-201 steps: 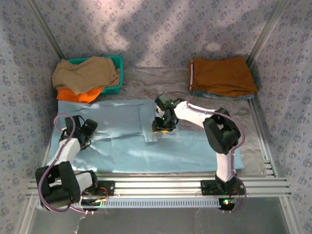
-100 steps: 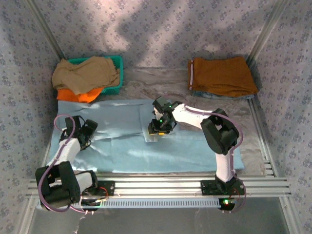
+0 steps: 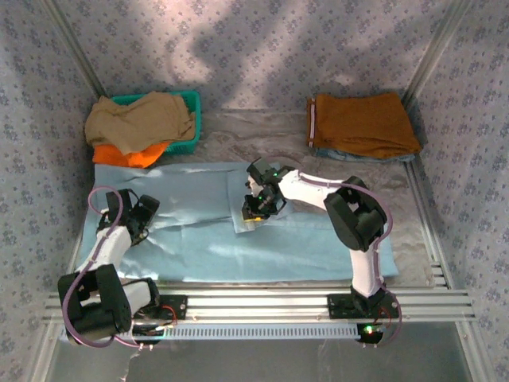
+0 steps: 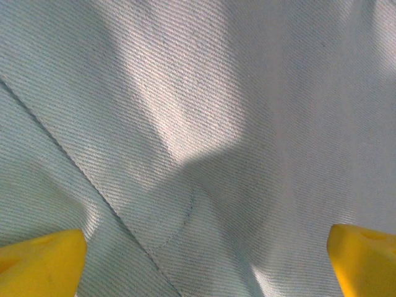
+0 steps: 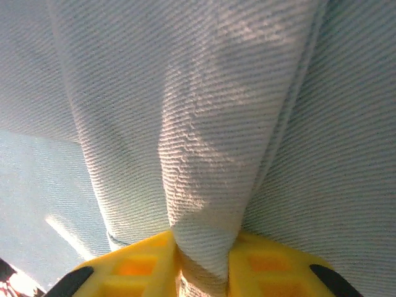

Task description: Fold and stack the trousers

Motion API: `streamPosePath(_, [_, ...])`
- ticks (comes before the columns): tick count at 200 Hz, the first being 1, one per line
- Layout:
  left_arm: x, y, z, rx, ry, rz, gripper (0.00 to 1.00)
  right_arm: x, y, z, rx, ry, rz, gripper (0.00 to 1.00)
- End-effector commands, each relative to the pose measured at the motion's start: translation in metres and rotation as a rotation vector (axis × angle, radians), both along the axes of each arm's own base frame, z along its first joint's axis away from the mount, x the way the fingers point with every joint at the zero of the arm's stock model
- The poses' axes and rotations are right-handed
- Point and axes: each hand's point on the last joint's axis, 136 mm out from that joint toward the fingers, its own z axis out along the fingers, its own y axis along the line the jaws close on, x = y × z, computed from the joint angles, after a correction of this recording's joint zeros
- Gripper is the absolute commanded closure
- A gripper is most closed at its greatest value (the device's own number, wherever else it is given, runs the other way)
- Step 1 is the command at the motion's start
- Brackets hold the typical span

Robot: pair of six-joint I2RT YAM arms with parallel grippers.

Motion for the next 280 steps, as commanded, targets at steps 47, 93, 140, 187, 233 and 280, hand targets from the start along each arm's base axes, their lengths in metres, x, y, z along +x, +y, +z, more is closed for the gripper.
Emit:
streamPosePath(47, [-0.003, -0.002, 0.005, -0.005, -0.003, -0.012, 0.0, 0.028, -0.063, 0.049, -0.133, -0.146, -0.086, 1.0])
streamPosePath(93, [0.012, -0.007, 0.025, -0.027, -0.065, -0.022, 0.01, 0.068, -0.241, 0.095, -0.532, -0.239, -0.358, 1.0])
streamPosePath(140, [0.032, -0.026, 0.037, -0.031, -0.09, -0.093, 0.02, 0.054, -0.41, 0.099, -0.641, -0.176, -0.837, 1.0])
streamPosePath(187, [0.06, -0.059, 0.048, -0.057, -0.099, -0.255, 0.0, 0.05, -0.469, 0.095, -0.715, -0.131, -1.043, 0.44])
streamPosePath(233, [0.07, -0.097, 0.057, -0.022, -0.091, -0.389, 0.0, 0.07, -0.386, 0.115, -0.583, -0.269, -0.895, 0.35])
streamPosePath(280, [0.101, -0.118, 0.034, -0.043, -0.072, -0.402, 0.01, 0.074, -0.301, 0.048, -0.443, -0.15, -0.69, 0.47])
